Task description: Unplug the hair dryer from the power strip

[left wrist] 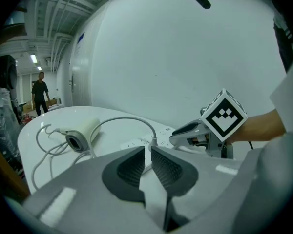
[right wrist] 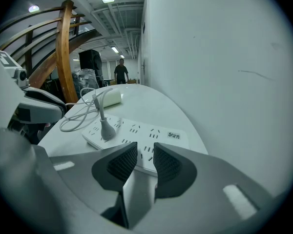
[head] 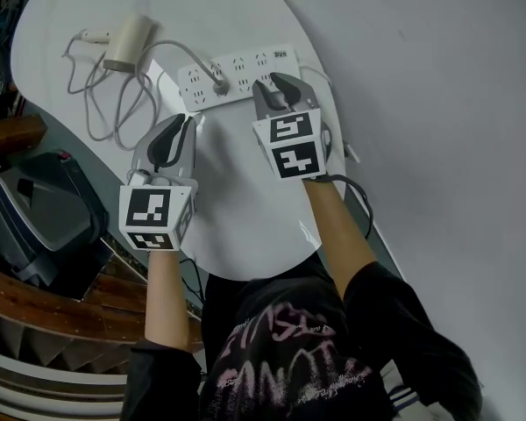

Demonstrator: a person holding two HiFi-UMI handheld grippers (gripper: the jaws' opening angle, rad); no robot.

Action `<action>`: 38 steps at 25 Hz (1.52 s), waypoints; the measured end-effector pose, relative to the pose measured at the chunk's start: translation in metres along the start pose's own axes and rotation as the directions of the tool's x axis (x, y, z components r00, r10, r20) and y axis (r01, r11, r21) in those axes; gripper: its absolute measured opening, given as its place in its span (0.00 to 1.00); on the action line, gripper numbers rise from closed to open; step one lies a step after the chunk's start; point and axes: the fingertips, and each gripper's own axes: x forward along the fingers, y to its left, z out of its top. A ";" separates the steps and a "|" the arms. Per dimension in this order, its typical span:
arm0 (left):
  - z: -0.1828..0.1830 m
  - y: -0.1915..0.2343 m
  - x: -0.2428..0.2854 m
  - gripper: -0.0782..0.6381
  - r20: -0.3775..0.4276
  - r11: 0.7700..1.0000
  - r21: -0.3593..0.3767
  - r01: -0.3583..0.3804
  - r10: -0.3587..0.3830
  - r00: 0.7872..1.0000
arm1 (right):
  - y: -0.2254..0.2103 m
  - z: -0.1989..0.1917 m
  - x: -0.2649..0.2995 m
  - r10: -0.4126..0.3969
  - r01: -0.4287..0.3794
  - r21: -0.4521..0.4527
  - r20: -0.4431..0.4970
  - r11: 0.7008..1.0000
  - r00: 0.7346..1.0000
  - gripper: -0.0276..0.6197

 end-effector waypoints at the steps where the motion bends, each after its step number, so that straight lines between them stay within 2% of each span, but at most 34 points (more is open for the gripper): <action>1: 0.002 -0.002 0.004 0.17 -0.005 1.000 0.022 0.014 -0.014 1.000 | 0.000 -0.001 0.000 -0.001 0.001 0.001 -0.003 1.000 1.000 0.22; 6: 0.014 -0.009 0.026 0.26 -0.025 0.992 0.088 0.087 -0.085 0.996 | 0.001 0.001 0.000 -0.003 0.003 -0.001 -0.009 1.000 1.000 0.22; 11: 0.009 -0.014 0.054 0.30 -0.106 0.978 0.158 0.138 -0.122 0.987 | 0.000 -0.001 -0.001 -0.005 0.005 -0.002 -0.016 1.000 1.000 0.22; 18: 0.004 -0.023 0.082 0.30 -0.169 0.963 0.213 0.168 -0.133 0.977 | -0.001 0.001 -0.001 0.000 0.000 -0.007 -0.020 1.000 1.000 0.22; 21: 0.002 -0.024 0.086 0.27 -0.186 0.957 0.232 0.171 -0.129 0.974 | -0.001 0.002 -0.002 0.000 0.000 -0.009 -0.017 1.000 1.000 0.22; 29: 0.004 -0.025 0.087 0.24 -0.197 0.953 0.238 0.189 -0.143 0.970 | -0.002 0.001 -0.002 -0.003 0.002 -0.009 -0.024 1.000 1.000 0.22; 38: 0.006 -0.021 0.085 0.21 -0.176 0.964 0.193 0.182 -0.149 0.973 | -0.001 0.001 0.001 -0.002 0.001 -0.019 -0.049 1.000 0.999 0.22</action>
